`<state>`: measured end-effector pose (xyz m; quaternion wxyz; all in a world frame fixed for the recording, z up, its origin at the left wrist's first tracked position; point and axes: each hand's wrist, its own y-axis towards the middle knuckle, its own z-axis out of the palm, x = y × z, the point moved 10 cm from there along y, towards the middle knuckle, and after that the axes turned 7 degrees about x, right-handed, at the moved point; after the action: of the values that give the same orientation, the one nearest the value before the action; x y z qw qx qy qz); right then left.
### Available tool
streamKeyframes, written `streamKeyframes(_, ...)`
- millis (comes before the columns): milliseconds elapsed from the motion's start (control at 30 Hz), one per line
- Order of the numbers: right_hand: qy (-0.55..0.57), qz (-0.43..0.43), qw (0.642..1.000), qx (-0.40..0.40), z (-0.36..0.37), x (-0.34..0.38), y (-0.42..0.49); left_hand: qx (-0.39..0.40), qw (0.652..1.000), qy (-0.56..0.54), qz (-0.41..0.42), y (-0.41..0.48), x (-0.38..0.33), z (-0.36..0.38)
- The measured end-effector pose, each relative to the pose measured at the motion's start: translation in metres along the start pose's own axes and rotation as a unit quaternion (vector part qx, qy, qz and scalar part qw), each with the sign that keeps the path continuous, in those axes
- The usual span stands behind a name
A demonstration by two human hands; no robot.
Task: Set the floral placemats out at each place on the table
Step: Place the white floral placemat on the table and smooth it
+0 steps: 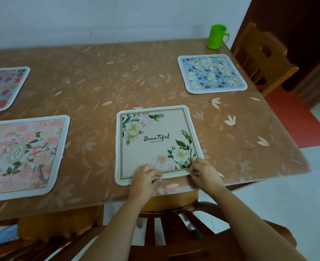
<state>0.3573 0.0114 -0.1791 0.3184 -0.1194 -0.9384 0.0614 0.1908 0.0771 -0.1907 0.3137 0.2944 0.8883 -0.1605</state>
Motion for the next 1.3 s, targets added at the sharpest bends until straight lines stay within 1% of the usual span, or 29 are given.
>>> streamKeyframes(100,-0.007,0.012,1.000,0.006,0.002,-0.005,-0.001,-0.003,1.000,0.008,0.001,0.000,-0.001,0.000)
streamKeyframes(367,-0.036,0.007,0.999,0.022,0.009,-0.007,-0.003,0.002,1.000,0.010,-0.011,-0.003,0.002,-0.002)
streamKeyframes(633,-0.056,0.005,0.998,0.020,0.011,-0.001,-0.004,-0.001,1.000,0.016,-0.008,-0.006,0.002,-0.006)
streamKeyframes(833,-0.075,0.025,0.996,0.030,0.014,0.000,-0.003,-0.001,1.000,0.018,-0.001,-0.007,0.001,-0.006)
streamKeyframes(1000,-0.073,0.032,0.996,0.041,0.016,-0.001,-0.005,0.000,1.000,0.016,0.004,-0.007,-0.001,-0.007)
streamKeyframes(1300,-0.038,0.028,0.998,0.030,0.012,0.001,-0.008,-0.003,1.000,0.021,0.000,-0.008,-0.001,-0.006)
